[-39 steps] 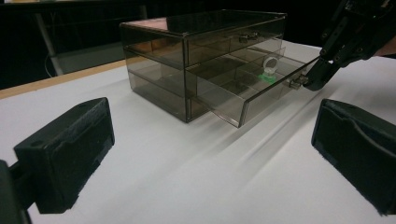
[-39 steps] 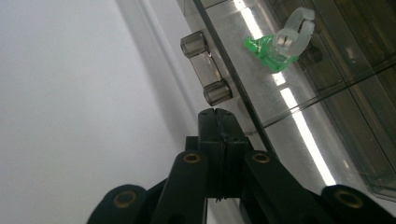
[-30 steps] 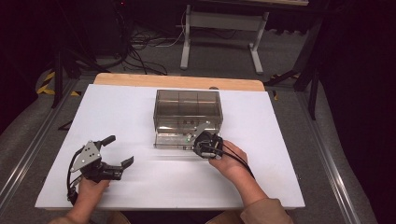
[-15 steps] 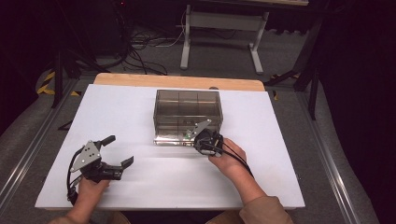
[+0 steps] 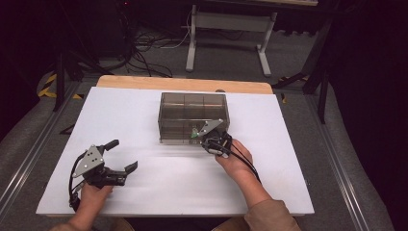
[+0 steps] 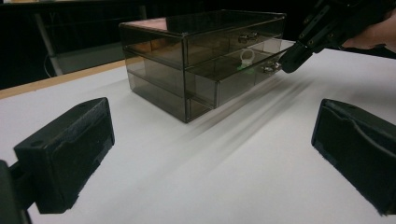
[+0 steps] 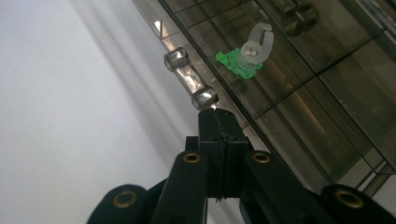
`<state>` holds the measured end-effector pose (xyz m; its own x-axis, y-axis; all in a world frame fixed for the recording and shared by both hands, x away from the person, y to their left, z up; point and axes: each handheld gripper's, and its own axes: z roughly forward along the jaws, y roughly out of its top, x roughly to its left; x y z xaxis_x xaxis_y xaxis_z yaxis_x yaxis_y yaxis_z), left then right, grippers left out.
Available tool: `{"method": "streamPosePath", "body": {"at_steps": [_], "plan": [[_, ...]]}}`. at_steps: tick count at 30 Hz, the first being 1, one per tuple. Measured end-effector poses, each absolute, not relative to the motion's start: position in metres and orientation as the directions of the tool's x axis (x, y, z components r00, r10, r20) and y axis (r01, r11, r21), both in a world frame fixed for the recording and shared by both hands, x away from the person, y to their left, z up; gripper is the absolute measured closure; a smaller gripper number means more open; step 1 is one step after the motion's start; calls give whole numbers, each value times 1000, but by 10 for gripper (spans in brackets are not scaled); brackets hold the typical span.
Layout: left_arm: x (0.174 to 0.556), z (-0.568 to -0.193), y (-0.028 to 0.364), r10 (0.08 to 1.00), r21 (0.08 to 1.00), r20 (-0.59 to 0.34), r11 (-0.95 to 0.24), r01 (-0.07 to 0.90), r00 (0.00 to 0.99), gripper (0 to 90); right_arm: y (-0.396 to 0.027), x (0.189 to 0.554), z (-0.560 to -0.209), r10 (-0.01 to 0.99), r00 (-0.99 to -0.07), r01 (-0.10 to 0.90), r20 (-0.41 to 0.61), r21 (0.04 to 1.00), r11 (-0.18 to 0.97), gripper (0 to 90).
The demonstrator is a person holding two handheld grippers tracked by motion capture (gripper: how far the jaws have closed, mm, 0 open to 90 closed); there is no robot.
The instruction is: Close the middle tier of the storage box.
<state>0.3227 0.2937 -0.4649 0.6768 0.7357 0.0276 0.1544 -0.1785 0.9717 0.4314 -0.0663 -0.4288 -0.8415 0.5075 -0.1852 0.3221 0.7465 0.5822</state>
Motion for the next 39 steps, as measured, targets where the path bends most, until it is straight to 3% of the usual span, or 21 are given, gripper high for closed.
{"method": "streamPosePath", "body": {"at_steps": [39], "plan": [[322,-465,294,736,972,18,-170,160,676,3,-62,451,-437,624,-752,352,-212,671,653,900]]}}
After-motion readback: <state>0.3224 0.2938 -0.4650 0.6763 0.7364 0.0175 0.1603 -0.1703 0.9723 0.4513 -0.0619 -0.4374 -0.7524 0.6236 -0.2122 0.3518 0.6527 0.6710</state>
